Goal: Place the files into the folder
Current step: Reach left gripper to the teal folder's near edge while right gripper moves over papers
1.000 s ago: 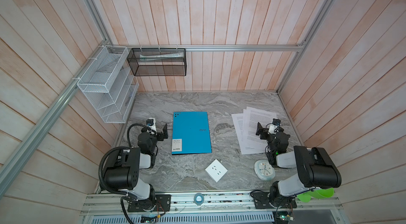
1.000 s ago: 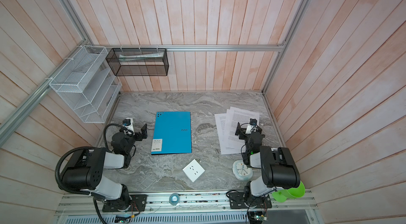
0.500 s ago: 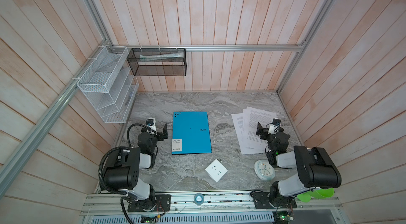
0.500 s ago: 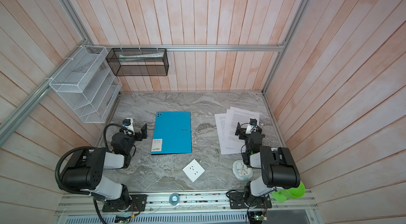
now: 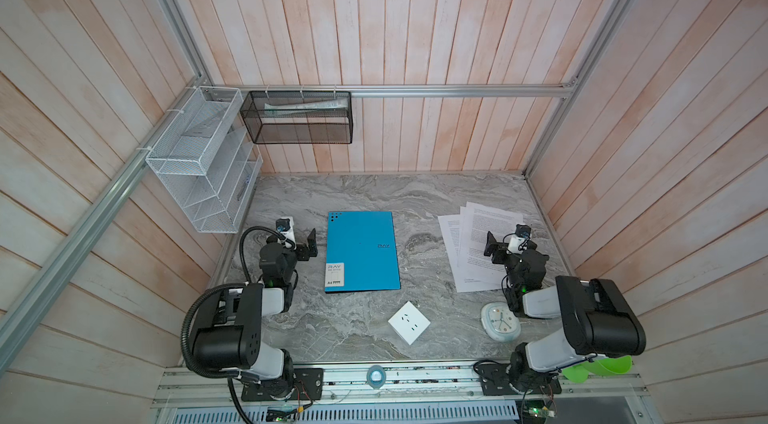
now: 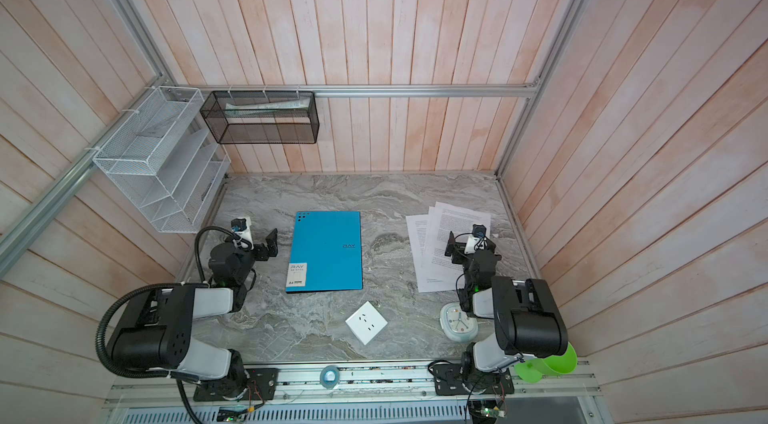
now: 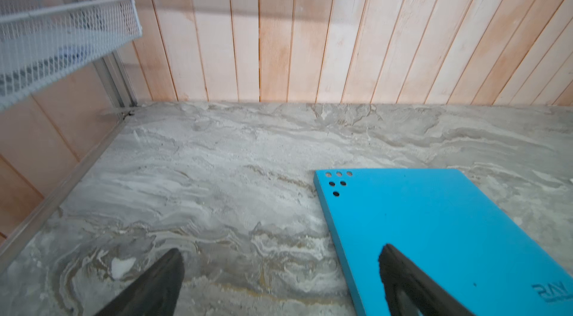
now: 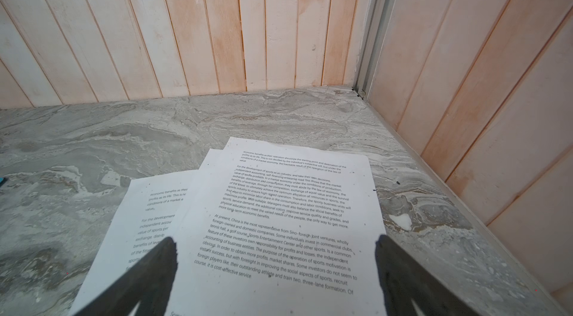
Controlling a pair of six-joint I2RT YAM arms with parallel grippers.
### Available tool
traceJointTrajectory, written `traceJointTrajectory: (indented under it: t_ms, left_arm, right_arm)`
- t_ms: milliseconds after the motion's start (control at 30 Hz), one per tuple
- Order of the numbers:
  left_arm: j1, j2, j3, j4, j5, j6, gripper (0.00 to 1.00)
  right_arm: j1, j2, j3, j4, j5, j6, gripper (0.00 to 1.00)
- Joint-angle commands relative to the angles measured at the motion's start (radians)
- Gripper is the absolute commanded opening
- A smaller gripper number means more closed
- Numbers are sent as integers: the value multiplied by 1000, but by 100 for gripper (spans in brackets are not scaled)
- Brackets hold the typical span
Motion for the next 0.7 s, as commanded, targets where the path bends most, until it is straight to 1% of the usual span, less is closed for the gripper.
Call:
traceJointTrajectory:
  t_ms: [0,100,133,200,267,300,333,367,400,433,467,533,567,600,667]
  left_arm:
    - [-6,-80,81,-210,43,45,100]
    - [-13,-146,189,-471,60,113,100]
    - [-13,-159,240,-591,63,135,100]
    - [-14,-182,361,-845,102,201,100]
    - [-20,-204,455,-1090,151,300,100]
    - [-25,-213,491,-1199,183,356,100]
    - [-32,-221,529,-1318,216,432,100]
    - [-45,-233,555,-1435,243,508,100]
    - [-57,-245,571,-1529,259,570,100]
    - [-77,-258,580,-1624,262,641,100]
    - [-107,-276,580,-1706,248,702,100]
    - [-182,-308,556,-1794,175,767,100]
    - [-238,-319,535,-1829,125,786,100]
    - [-291,-328,515,-1849,75,789,100]
    - [-409,-339,459,-1854,-22,776,100]
  right_arm:
    - [-4,-15,6,-5,-4,-7,98]
    - [-2,-34,8,-6,49,21,98]
    - [-3,-51,13,-19,64,27,98]
    - [1,-97,43,-107,71,20,98]
    - [18,-171,111,-306,115,35,98]
    - [23,-206,144,-396,112,40,98]
    - [32,-241,175,-479,131,77,98]
    - [40,-274,213,-565,172,148,98]
    - [40,-302,258,-666,187,223,98]
    - [41,-334,318,-792,177,291,98]
    - [41,-363,371,-896,145,329,98]
    - [41,-420,443,-1026,29,352,98]
    - [42,-453,456,-1056,-42,364,98]
    - [43,-492,443,-1051,-77,388,98]
    - [58,-564,400,-1023,-69,459,98]
